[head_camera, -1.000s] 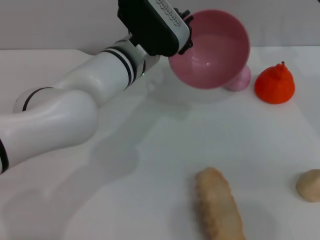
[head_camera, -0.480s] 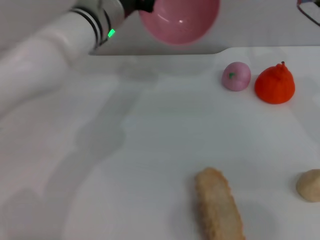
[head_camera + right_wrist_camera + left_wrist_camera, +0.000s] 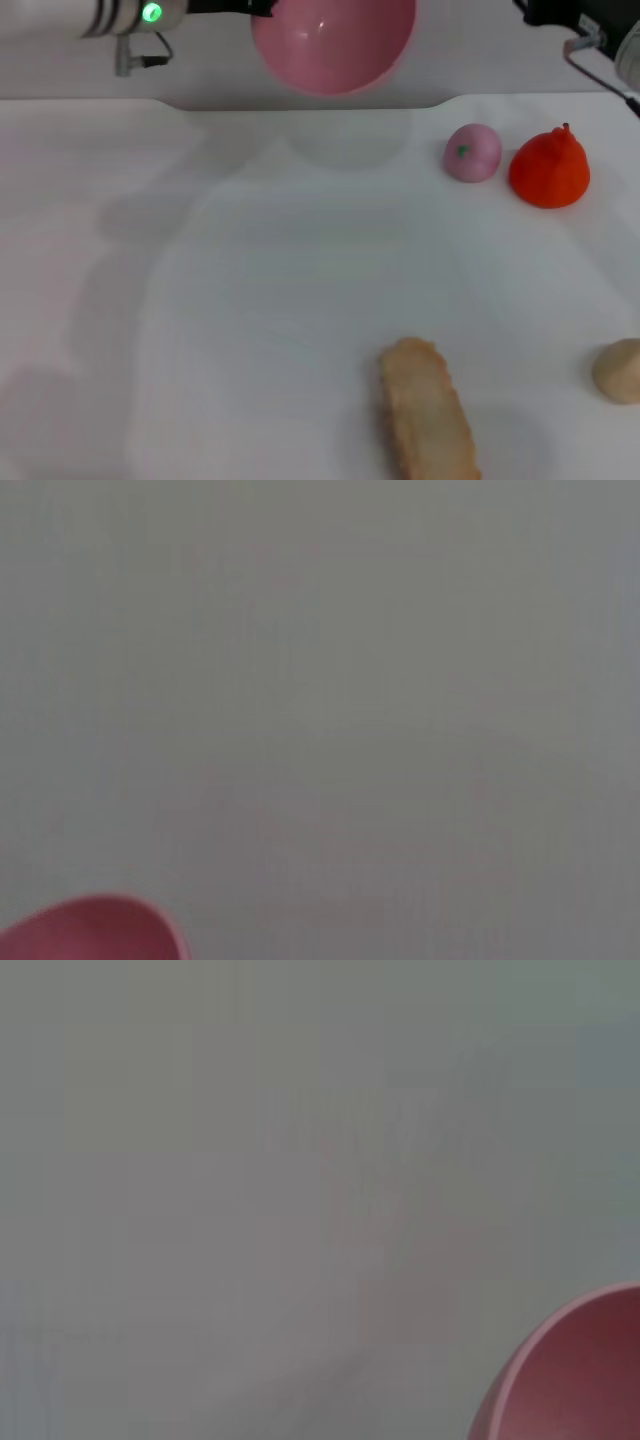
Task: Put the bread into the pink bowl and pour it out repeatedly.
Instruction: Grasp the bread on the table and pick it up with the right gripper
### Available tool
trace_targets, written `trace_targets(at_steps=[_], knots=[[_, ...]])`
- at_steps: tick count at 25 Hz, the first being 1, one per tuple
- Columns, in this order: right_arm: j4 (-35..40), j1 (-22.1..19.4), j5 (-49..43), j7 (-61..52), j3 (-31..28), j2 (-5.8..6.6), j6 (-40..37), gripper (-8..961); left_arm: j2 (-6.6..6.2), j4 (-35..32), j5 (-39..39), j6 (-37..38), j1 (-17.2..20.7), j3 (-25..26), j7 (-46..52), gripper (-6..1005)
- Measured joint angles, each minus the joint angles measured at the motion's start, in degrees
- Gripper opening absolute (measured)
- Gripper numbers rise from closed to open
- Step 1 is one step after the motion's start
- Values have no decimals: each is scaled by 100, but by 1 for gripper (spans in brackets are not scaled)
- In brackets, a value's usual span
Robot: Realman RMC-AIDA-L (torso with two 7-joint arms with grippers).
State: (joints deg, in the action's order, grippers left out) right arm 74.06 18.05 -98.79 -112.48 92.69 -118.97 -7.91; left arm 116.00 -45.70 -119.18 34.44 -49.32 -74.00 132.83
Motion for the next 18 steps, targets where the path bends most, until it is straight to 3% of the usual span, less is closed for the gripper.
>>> trace_targets(at_steps=[1, 3, 4, 6, 8, 11, 14, 16, 18], knots=[[-33, -12, 0, 36, 27, -1, -40, 457, -29, 17, -2, 202, -21, 122, -30, 42], [-80, -42, 0, 100, 41, -2, -80, 457, -318, 59, -5, 1098, -85, 630, -102, 42], [-112, -59, 0, 119, 37, -2, -88, 456, -318, 59, -5, 1098, -85, 630, -102, 42], [-213, -80, 0, 135, -14, 7, -137, 456, -530, 103, -6, 1602, -82, 1023, -88, 42], [-325, -77, 19, 123, -208, 26, -345, 456, -595, 110, -6, 1887, -25, 1363, -115, 42], [-532, 18, 50, -73, -878, 38, -1139, 455, -610, 101, -6, 2064, 82, 1555, -123, 42], [-890, 305, 51, -247, -1746, 92, -2525, 454, -559, 55, -6, 2134, 180, 1556, -124, 42], [-1131, 508, 46, -277, -2229, 185, -3491, 454, -525, 50, -6, 2159, 198, 1528, -130, 42], [-1443, 764, 26, -339, -2659, 379, -4565, 454, -491, 69, -5, 2188, 206, 1521, -165, 42]])
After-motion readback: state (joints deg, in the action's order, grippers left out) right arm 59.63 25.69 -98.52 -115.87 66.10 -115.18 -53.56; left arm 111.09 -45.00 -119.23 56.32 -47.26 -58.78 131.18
